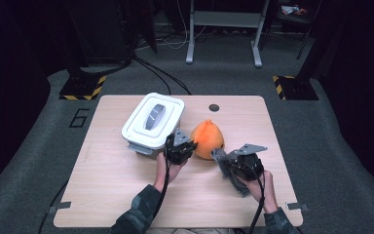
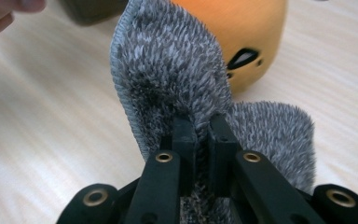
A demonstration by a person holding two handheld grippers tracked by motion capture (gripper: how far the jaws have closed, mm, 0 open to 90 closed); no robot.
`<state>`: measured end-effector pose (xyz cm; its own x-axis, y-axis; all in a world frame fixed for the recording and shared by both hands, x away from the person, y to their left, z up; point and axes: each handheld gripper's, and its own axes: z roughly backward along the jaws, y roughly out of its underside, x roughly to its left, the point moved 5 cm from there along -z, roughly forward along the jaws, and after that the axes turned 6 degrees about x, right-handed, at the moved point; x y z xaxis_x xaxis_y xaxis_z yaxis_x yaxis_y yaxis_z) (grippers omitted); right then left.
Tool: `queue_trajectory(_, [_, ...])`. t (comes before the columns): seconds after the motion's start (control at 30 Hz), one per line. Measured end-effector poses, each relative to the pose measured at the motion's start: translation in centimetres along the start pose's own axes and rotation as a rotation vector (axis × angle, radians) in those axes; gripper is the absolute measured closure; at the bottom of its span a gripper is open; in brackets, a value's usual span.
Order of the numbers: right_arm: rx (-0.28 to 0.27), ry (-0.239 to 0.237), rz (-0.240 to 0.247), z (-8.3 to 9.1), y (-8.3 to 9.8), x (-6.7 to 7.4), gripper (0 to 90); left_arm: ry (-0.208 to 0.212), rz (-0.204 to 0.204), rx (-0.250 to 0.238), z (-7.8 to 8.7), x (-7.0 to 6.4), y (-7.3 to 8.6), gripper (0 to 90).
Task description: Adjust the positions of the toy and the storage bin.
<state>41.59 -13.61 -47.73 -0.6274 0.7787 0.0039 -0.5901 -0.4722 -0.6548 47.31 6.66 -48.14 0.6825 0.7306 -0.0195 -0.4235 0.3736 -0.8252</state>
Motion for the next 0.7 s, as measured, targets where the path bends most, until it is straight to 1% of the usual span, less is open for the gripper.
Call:
queue_trajectory(0.03, [0.015, -0.007, 0.009, -0.2, 0.4, 0.5, 84.2, 0.002, -0.003, 0.006, 0.0, 0.0, 0.0, 84.1])
queue_trajectory(0.13, [0.018, -0.021, 0.014, -0.3, 0.7, 0.9, 84.2, 0.002, -0.002, 0.005, 0.0, 0.0, 0.0, 84.1])
queue_trajectory(0.17, [0.034, -0.035, 0.020, -0.4, 1.1, 1.4, 84.2, 0.002, -0.002, 0.002, 0.0, 0.0, 0.0, 84.1])
queue_trajectory(0.2, [0.034, -0.035, 0.020, -0.4, 1.1, 1.4, 84.2, 0.002, -0.002, 0.002, 0.0, 0.0, 0.0, 84.0])
queue_trajectory(0.23, [0.037, -0.056, 0.020, -0.5, 1.5, 2.0, 84.2, 0.001, 0.002, 0.002, 0.0, -0.1, 0.0, 84.1])
queue_trajectory(0.27, [0.037, -0.056, 0.020, -0.5, 1.5, 2.0, 84.2, 0.003, 0.000, 0.004, 0.0, -0.1, 0.0, 84.1])
queue_trajectory(0.3, [0.041, -0.058, 0.032, -0.6, 1.7, 2.2, 84.2, 0.004, -0.001, 0.003, 0.0, -0.1, 0.0, 84.0])
queue_trajectory(0.33, [0.054, -0.081, 0.036, -0.7, 2.2, 2.8, 84.2, 0.006, -0.002, 0.007, 0.1, -0.1, 0.1, 84.1])
queue_trajectory(0.37, [0.059, -0.087, 0.042, -0.8, 2.3, 3.0, 84.2, 0.002, -0.006, 0.003, 0.1, -0.1, 0.1, 84.1])
queue_trajectory(0.43, [0.068, -0.116, 0.032, -0.9, 2.8, 3.6, 84.2, 0.003, -0.004, 0.003, 0.1, -0.1, 0.1, 84.0])
queue_trajectory(0.53, [0.072, -0.129, 0.036, -1.0, 3.1, 4.0, 84.2, 0.003, -0.004, 0.004, 0.1, -0.1, 0.1, 84.1])
queue_trajectory(0.57, [0.081, -0.150, 0.045, -1.2, 3.5, 4.5, 84.2, 0.003, -0.004, 0.004, 0.1, -0.1, 0.1, 84.0])
queue_trajectory(0.6, [0.081, -0.150, 0.045, -1.2, 3.5, 4.5, 84.2, 0.003, -0.004, 0.004, 0.1, -0.1, 0.1, 84.0])
queue_trajectory(0.63, [0.091, -0.171, 0.044, -1.3, 3.9, 5.0, 84.2, 0.005, 0.001, 0.003, 0.1, -0.1, 0.1, 84.1])
queue_trajectory(0.7, [0.097, -0.172, 0.042, -1.4, 4.1, 5.2, 84.2, 0.004, -0.005, 0.007, 0.1, -0.1, 0.2, 84.1])
